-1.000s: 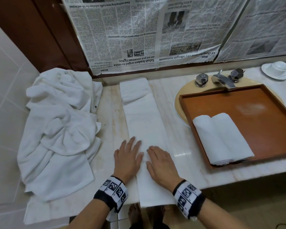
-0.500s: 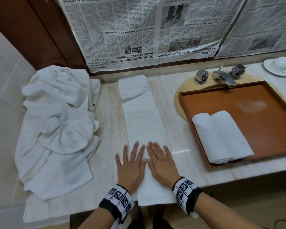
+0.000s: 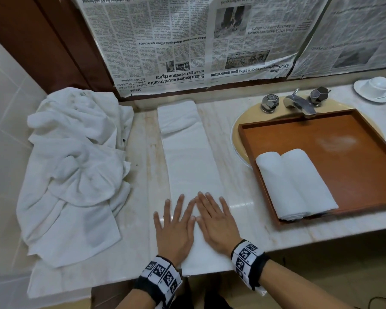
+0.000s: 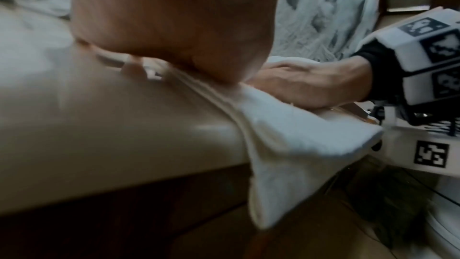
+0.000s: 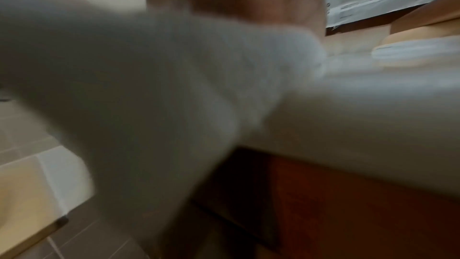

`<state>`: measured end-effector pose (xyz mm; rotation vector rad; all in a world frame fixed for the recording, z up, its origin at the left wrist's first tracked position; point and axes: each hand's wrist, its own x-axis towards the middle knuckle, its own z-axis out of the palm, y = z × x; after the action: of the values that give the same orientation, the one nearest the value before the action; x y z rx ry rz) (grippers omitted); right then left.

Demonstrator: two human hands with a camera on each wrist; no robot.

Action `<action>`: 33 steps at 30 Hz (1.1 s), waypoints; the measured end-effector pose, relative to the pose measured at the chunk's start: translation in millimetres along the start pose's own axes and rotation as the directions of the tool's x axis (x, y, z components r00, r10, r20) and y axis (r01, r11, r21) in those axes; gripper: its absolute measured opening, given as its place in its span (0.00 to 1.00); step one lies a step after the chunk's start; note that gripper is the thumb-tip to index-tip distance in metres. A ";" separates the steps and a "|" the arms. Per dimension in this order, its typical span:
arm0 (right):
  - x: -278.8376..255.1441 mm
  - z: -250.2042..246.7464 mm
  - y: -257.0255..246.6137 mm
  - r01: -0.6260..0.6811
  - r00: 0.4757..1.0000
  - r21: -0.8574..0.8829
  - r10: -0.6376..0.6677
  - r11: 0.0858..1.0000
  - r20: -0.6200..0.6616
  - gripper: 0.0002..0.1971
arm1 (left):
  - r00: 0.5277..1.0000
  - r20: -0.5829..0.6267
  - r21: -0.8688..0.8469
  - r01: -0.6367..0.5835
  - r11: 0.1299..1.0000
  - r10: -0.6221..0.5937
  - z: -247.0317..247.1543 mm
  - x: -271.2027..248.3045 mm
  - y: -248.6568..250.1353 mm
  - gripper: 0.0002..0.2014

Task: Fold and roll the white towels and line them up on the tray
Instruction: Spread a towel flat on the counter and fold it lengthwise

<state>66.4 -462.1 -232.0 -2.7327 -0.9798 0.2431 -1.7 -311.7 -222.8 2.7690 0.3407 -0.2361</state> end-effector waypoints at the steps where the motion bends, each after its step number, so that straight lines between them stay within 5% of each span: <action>1: 3.2 -0.5 1.3 -0.014 1.000 0.000 0.014 1.000 0.015 0.29 | 1.000 0.000 0.012 0.015 1.000 -0.015 1.3 1.6 -2.5 0.26; 12: 72.9 -30.3 18.5 -0.087 0.994 0.088 0.081 0.992 0.068 0.41 | 0.994 0.078 0.010 0.080 0.997 -0.081 -27.6 72.5 -3.8 0.25; 16: 62.0 -36.7 23.0 -0.150 0.965 0.140 0.175 0.979 -0.193 0.25 | 0.995 0.080 -0.074 0.066 0.995 -0.060 -38.3 74.6 -7.4 0.25; 19: 40.3 -31.8 24.8 -0.131 0.956 0.217 0.181 0.967 -0.231 0.16 | 0.998 0.058 -0.097 0.034 0.995 -0.029 -39.0 60.0 -21.9 0.30; 24: 15.3 -29.8 -22.2 0.051 0.987 0.306 -0.001 0.951 -0.162 0.21 | 0.998 0.057 -0.076 -0.005 0.997 0.009 -38.6 40.9 -37.9 0.37; 28: -6.7 -15.9 -61.0 0.201 0.978 0.138 -0.192 0.970 -0.082 0.06 | 0.998 0.067 -0.049 -0.015 0.999 0.019 -40.8 37.5 -37.8 0.39; 33: -13.2 -7.0 -63.1 0.192 0.976 0.005 -0.191 0.981 -0.100 0.09 | 0.995 0.070 -0.015 -0.064 0.998 0.065 -40.9 44.4 -41.5 0.34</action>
<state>19.9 -424.3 -207.4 -2.5856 -1.1976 0.0793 35.0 -250.3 -206.8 2.7454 0.2342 -0.3137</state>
